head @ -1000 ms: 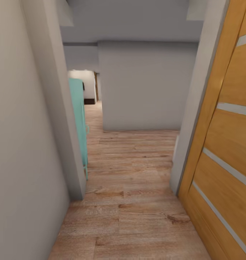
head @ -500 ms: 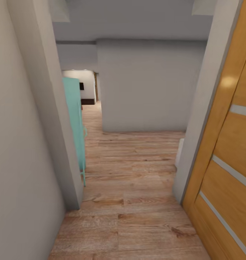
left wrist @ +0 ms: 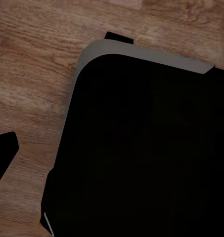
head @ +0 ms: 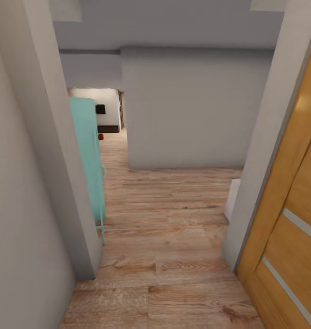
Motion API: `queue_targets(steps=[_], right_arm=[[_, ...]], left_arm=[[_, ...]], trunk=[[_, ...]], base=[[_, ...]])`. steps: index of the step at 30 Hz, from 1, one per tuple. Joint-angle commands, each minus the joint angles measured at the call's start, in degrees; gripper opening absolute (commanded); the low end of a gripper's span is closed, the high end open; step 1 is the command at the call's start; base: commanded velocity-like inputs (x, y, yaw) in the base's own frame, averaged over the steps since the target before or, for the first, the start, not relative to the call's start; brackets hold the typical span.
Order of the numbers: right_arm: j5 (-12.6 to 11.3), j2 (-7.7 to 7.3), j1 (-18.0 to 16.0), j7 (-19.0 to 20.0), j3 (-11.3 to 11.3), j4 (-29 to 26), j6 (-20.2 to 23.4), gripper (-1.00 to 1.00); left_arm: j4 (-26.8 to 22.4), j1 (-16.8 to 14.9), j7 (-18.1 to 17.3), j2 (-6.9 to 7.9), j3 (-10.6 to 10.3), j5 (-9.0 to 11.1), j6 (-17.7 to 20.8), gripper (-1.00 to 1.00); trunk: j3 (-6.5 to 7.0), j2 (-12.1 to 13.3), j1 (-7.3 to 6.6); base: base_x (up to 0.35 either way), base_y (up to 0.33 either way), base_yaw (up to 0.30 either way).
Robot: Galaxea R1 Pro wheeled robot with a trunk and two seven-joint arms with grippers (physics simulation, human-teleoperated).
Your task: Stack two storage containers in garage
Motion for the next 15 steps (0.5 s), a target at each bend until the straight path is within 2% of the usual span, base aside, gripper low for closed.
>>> queue_targets(steps=[1,9,15], right_arm=[[0.06,-0.02,-0.06,0.13,0.16,0.13,-0.29,1.00],[0.06,-0.06,-0.03,0.12,0.16,0.13,-0.29,1.00],[0.06,-0.02,-0.03,0.14,0.17,0.13,-0.29,1.00]], left_arm=[[-0.01,-0.02,0.16,-0.02,0.00,0.25,-0.13,1.00],[-0.01,-0.02,0.17,-0.02,0.00,0.25,-0.11,1.00],[-0.01,-0.02,0.17,0.06,0.00,0.33,-0.08,1.00]], trunk=[[-0.06,-0.02,0.03],[-0.06,-0.02,0.03],[-0.06,-0.02,0.03]], base=[[0.312,-0.094,0.000],[0.300,-0.163,0.000],[0.318,-0.035,0.000]])
